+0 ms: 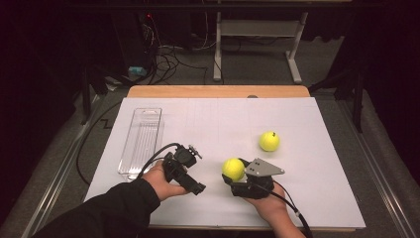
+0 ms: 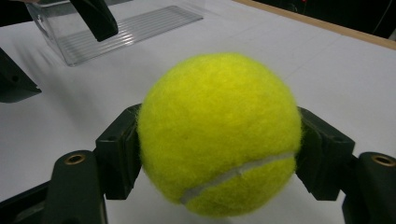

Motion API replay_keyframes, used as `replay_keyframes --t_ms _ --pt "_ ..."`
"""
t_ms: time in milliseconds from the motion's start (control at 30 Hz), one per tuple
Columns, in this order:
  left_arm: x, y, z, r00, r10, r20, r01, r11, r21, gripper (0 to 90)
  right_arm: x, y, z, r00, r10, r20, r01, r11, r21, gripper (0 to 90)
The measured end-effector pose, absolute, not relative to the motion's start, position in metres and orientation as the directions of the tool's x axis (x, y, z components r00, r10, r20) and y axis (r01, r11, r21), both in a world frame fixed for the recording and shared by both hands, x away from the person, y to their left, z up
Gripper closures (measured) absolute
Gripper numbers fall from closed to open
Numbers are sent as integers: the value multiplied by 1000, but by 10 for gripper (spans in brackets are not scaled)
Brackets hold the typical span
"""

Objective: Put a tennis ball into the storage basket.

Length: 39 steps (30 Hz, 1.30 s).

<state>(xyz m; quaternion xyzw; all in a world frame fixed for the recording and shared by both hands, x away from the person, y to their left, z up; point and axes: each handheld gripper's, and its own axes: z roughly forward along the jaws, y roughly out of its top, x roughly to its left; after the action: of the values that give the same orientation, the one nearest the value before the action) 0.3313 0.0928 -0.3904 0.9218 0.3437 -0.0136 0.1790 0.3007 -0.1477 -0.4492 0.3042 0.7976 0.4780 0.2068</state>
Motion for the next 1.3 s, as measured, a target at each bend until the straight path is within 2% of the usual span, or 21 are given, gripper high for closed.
replay_keyframes --t_ms 433,700,1300 --pt "334 93 -361 770 623 -139 628 -702 335 5 289 -123 -459 -785 619 -31 256 369 893 279" --pt "336 83 -351 781 609 -139 616 -715 330 5 286 -120 -463 -787 617 -21 255 355 900 279" --pt "343 55 -361 789 589 -173 613 -738 282 5 281 -109 -465 -805 593 -13 237 341 909 279"
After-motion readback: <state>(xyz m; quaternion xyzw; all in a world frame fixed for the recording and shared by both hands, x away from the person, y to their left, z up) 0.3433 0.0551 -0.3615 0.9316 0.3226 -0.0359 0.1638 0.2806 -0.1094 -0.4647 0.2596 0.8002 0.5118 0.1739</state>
